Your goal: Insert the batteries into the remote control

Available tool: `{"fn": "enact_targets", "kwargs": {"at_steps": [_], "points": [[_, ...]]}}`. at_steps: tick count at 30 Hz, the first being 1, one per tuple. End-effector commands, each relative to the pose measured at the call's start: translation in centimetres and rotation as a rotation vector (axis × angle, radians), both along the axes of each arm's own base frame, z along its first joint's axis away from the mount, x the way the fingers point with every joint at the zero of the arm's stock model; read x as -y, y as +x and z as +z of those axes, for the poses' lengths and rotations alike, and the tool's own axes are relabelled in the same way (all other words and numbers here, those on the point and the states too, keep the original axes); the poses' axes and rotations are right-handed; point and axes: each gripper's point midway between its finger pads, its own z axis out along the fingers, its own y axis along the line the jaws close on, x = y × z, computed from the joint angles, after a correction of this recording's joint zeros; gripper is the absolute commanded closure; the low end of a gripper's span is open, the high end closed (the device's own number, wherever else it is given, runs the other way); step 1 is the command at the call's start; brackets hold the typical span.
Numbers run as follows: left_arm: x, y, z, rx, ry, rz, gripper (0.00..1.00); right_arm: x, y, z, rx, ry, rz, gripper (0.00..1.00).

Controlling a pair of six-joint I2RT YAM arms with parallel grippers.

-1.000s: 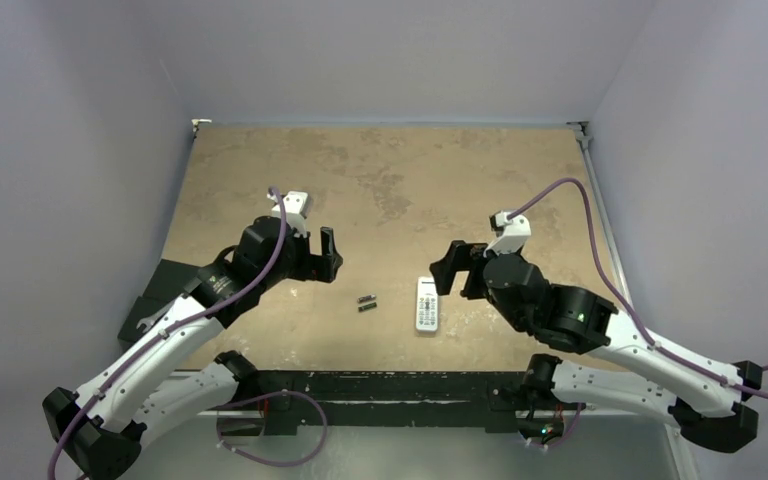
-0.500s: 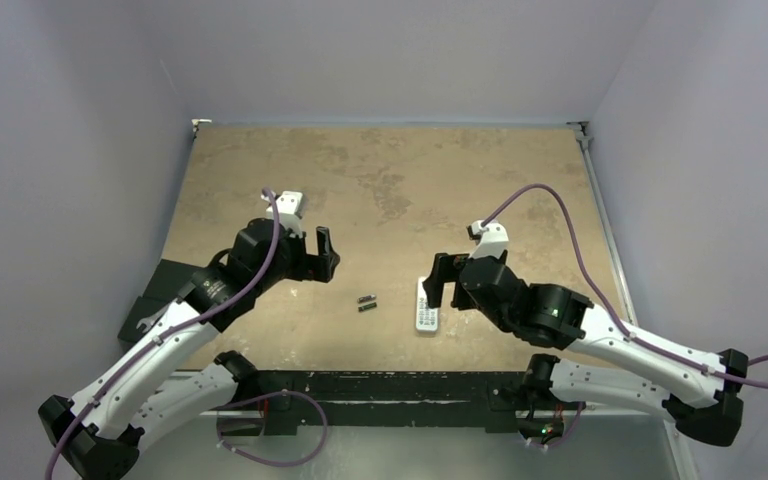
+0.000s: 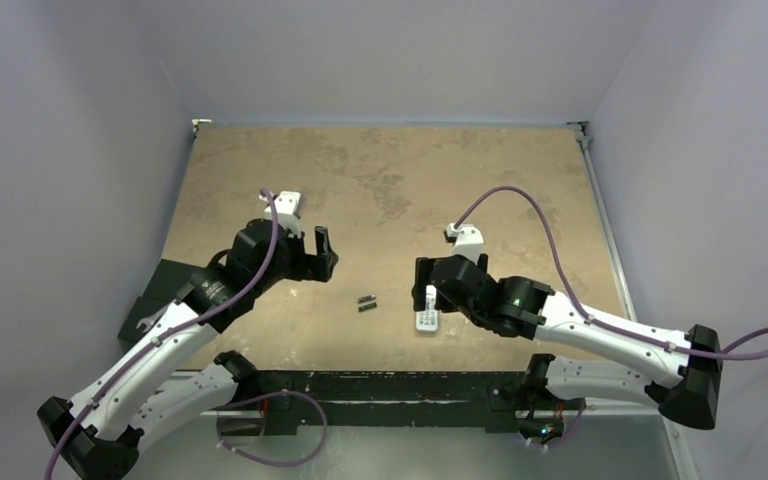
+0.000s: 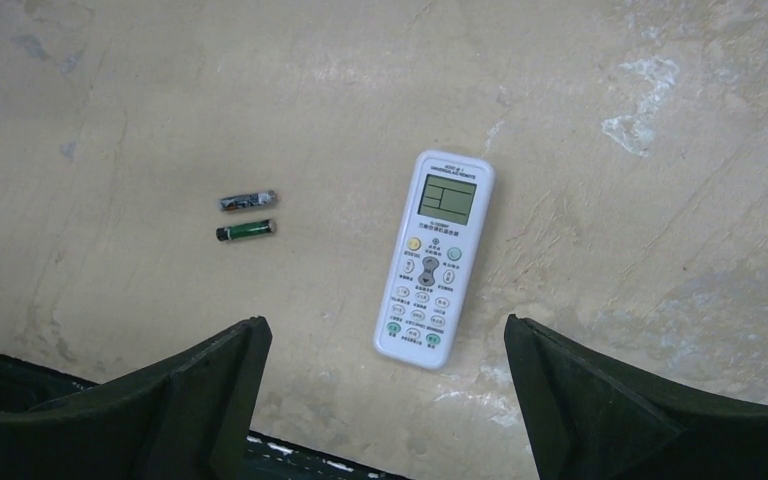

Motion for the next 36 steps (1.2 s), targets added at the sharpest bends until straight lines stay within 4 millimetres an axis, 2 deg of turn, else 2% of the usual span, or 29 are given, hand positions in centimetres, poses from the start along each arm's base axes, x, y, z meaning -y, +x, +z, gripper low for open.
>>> {"fn": "enact_targets", "kwargs": {"at_steps": [1, 7, 12, 20, 24, 36], "points": [[-0.7, 0.2, 0.7, 0.027, -0.003, 0.027, 0.02, -1.0, 0.3, -0.3, -0.010, 0.057, -0.038, 0.01], [-0.6, 0.1, 0.7, 0.025, -0.007, 0.027, 0.02, -0.9, 0.7, -2.1, -0.038, 0.019, -0.087, 0.01], [-0.7, 0.0, 0.8, 0.030, -0.012, 0.028, 0.02, 0.1, 0.9, -3.9, -0.080, -0.081, -0.168, 0.01], [-0.8, 0.0, 1.2, 0.040, -0.021, 0.030, 0.02, -0.6, 0.6, -6.9, -0.137, -0.113, -0.176, 0.01], [-0.7, -0.1, 1.1, 0.038, -0.021, 0.029, 0.02, -1.2, 0.4, -7.6, -0.152, -0.099, -0.162, 0.01], [-0.7, -0.1, 1.1, 0.037, -0.023, 0.025, 0.02, -0.5, 0.1, -10.1, -0.188, -0.159, -0.196, 0.06]]}}
